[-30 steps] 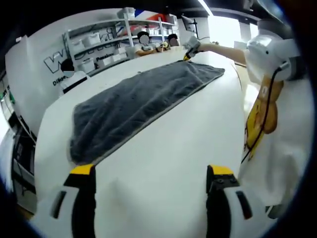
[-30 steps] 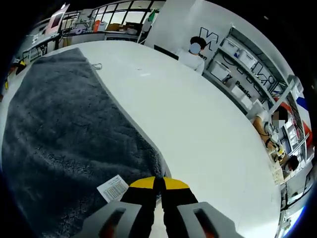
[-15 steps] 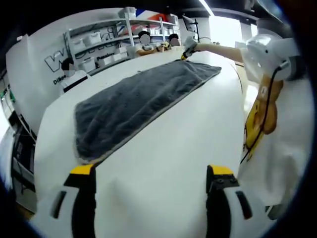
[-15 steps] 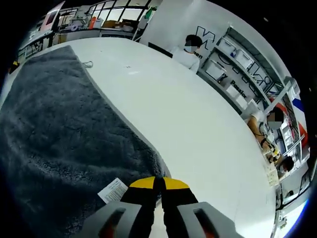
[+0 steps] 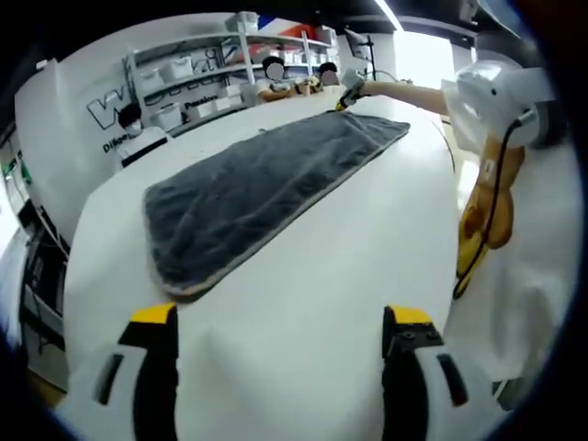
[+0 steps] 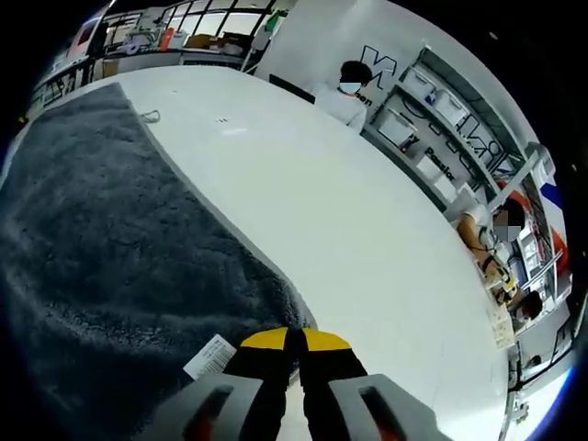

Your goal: Fold the towel on the table until its edges align and the towel forms a compact rectangular stack.

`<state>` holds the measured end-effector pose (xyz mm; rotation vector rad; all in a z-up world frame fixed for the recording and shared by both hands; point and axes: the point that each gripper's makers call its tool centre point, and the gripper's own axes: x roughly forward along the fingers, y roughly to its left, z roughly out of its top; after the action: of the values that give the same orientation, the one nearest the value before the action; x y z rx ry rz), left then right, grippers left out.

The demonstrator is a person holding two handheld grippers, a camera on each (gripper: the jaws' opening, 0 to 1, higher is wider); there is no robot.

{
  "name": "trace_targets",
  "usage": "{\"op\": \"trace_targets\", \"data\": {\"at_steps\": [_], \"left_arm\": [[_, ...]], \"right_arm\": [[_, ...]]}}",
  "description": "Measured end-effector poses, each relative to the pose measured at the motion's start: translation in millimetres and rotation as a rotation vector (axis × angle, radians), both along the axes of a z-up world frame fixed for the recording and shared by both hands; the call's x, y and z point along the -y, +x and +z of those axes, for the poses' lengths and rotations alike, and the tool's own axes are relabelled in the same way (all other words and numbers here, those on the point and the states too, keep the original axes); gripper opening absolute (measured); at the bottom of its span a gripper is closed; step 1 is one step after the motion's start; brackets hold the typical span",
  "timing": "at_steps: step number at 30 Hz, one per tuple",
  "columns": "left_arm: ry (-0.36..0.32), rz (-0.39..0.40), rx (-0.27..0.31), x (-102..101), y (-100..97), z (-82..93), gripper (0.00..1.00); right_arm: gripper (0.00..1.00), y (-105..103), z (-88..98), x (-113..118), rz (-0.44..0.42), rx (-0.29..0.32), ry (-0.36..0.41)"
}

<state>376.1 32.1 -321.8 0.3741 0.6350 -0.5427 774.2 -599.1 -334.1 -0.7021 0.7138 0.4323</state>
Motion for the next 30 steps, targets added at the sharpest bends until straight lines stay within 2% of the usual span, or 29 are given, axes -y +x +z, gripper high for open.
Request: {"op": "trace_targets", "data": {"at_steps": [8,16,22,30], "left_arm": [[-0.003,0.01,-0.004,-2.4,2.6,-1.7,0.97],[-0.004,0.009,-0.007,-0.2,2.8,-3.5,0.97],[-0.007,0.008,-0.008,2.2,1.9,-4.9,0.97],[-0.01,0.011,-0.005,0.5,0.3,-4.3,0.97]], "right_arm": [[0.03,11.3,-2.0,0.8,-0.005,0.013,-0.004],[0.06,1.9,-1.3,-3.6,-0.01,0.021,0.02],[0.12,4.0,-0.7,0.2,-0.016,0.024,0.03],[0.14,1.7,11.5,2.0,-0.025,0.054,0.043]]}}
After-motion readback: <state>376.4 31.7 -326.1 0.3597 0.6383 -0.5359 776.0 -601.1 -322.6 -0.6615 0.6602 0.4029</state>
